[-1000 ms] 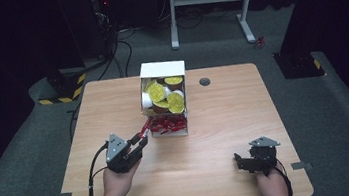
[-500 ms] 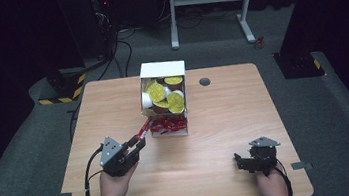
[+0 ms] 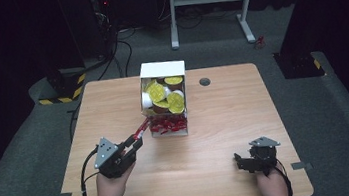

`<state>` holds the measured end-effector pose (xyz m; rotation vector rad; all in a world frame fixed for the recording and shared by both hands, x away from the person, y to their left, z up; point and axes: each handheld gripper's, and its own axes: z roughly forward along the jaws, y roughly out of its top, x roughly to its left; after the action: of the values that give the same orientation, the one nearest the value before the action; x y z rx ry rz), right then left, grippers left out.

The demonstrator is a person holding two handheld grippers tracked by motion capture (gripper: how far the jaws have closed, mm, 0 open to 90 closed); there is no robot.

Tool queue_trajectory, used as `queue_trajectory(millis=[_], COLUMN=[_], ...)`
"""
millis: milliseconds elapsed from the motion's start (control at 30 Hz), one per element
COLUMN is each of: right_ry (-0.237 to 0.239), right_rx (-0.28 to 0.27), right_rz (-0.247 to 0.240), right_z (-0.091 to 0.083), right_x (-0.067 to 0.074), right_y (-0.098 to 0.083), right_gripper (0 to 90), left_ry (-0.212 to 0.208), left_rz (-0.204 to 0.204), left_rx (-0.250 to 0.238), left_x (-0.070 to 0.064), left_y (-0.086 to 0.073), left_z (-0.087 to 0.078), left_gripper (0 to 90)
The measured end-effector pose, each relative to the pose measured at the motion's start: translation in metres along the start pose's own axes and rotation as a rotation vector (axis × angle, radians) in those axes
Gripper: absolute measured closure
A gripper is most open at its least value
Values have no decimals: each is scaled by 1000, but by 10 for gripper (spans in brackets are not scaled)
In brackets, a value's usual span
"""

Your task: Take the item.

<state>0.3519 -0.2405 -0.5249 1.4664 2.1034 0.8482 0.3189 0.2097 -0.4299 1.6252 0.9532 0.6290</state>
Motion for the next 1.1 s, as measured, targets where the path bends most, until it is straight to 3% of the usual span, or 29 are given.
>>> queue_trajectory(millis=[467,1100], right_ry=[0,0], right_rx=[0,0], right_rz=[0,0], right_z=[0,0], right_x=[0,0], right_y=[0,0], right_gripper=[78,78], left_ry=[0,43], left_rz=[0,-2], left_rx=[-21,-39], left_x=[0,9], left_y=[4,6], left_z=[-7,-16], left_gripper=[714,784])
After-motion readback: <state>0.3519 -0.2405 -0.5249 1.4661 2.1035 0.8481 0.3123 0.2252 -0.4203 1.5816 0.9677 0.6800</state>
